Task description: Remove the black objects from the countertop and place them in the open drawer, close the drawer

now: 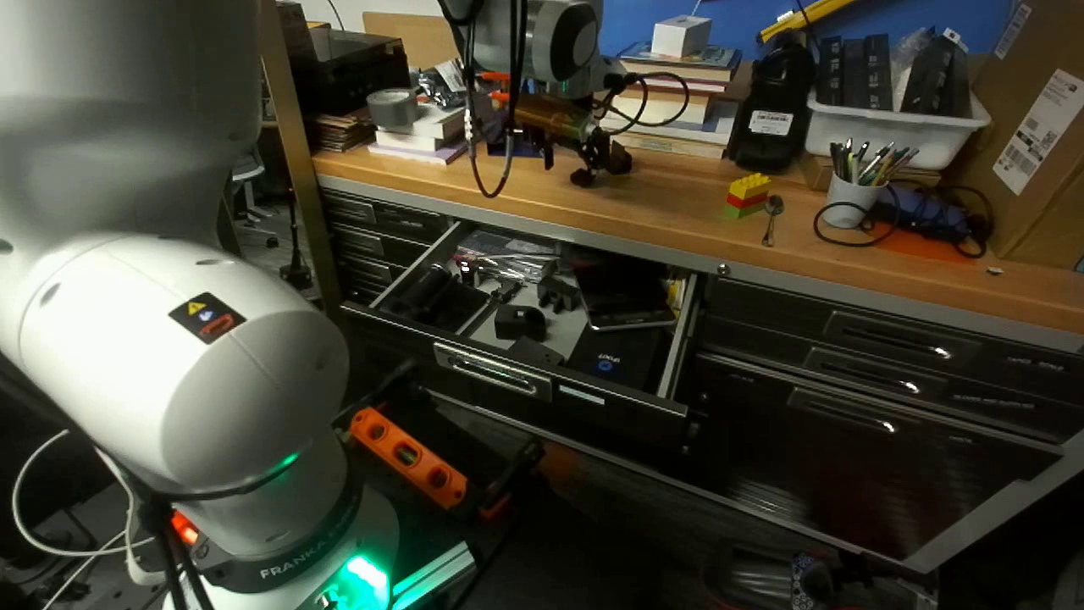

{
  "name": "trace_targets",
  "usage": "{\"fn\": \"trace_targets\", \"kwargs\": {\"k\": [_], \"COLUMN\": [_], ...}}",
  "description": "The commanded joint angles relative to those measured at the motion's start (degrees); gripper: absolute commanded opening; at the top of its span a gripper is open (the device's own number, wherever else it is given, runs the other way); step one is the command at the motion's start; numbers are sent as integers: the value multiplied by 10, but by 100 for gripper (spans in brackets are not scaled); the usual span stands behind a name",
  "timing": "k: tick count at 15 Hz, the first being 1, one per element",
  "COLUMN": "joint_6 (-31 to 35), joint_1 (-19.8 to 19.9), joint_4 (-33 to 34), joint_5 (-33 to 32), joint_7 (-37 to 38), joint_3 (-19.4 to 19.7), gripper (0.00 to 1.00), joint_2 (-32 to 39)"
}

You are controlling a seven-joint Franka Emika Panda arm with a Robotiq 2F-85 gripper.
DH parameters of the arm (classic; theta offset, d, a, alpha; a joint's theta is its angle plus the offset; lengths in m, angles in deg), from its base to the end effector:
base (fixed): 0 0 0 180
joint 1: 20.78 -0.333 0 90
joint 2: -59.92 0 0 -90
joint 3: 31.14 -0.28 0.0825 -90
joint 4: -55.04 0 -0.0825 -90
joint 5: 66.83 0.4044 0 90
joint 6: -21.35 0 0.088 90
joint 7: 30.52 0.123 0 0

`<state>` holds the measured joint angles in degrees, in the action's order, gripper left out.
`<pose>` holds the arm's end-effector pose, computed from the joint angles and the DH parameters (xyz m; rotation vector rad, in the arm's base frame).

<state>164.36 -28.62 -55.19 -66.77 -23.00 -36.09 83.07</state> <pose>0.6283 0.1415 0.2346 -3.0658 -0.1248 -0.2474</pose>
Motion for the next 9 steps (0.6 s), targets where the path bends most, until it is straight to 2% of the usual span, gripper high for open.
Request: {"fn": "trace_targets", "kwargs": {"k": [1,9], "joint_6": [-35,-68], "joint_1": [0,-6], "joint_4": [78,153], "joint_5": [2,-1], "joint_7": [-8,5], "joint_3": [3,11], "gripper": [100,100], "joint_2": [50,104]}}
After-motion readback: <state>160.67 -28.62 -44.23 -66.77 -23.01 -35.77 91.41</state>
